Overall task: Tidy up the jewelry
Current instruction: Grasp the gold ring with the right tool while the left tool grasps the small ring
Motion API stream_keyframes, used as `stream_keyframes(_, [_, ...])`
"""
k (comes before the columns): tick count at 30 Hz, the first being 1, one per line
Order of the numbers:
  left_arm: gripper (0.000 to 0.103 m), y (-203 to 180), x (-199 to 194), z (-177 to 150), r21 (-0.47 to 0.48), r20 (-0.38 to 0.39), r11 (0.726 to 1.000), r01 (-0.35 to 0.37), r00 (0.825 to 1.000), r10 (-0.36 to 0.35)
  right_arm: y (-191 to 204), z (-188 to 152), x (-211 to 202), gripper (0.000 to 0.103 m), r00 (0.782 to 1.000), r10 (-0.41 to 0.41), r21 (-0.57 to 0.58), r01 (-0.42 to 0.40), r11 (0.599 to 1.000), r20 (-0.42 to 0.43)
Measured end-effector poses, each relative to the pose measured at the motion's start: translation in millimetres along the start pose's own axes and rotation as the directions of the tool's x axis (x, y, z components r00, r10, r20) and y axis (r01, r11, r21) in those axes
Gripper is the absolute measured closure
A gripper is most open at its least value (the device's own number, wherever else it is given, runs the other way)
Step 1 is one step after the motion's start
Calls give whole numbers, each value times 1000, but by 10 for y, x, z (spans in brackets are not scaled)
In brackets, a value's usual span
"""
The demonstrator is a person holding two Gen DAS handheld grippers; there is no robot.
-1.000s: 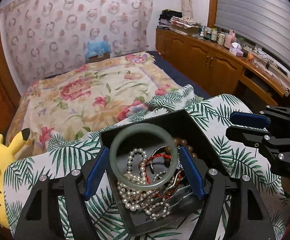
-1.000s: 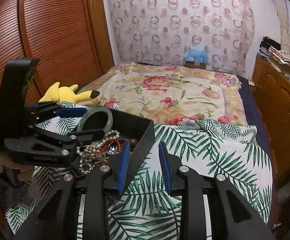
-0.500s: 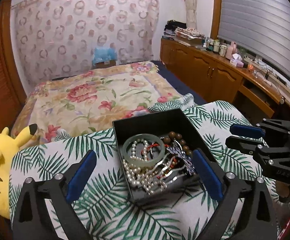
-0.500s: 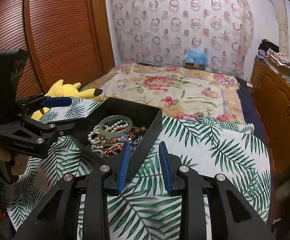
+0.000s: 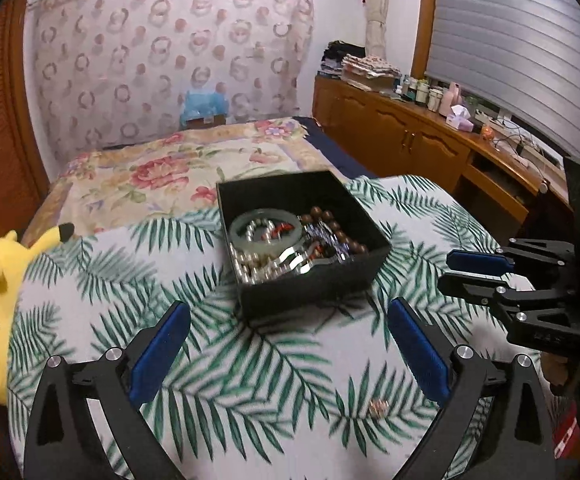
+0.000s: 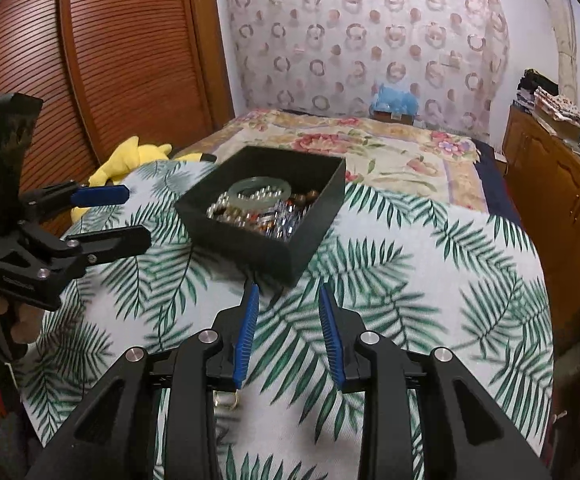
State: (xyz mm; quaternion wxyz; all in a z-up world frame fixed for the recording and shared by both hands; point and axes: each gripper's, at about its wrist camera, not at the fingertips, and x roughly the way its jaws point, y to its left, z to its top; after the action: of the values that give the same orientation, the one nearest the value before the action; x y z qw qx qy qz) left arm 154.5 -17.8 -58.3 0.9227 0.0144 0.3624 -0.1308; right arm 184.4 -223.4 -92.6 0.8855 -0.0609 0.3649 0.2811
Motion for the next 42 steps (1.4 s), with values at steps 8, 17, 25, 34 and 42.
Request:
stream_keyframes(8, [8, 31, 77, -318, -8, -68, 1000, -1, 998, 1, 33, -282, 43, 63, 998, -2, -2, 2, 1000, -56])
stream_keyframes(17, [8, -21, 116, -567, 6, -131, 1000, 14, 991, -13, 193, -489, 111, 63, 993, 12, -49, -17, 999, -118])
stream_keyframes(25, [8, -87, 142, -669, 20, -158, 999, 30, 987, -26, 346, -479, 189, 63, 990, 36, -97, -49, 994, -139])
stream_keyframes(34, [8, -154, 164, -672, 31, -161, 998, 47, 986, -41, 432, -498, 238, 76, 989, -2, -157, -22, 987, -151])
stream_keyframes(42, [21, -243, 201, -666, 58, -173, 996, 69, 983, -58, 345, -528, 189, 81, 989, 6, -144, -28, 989, -147])
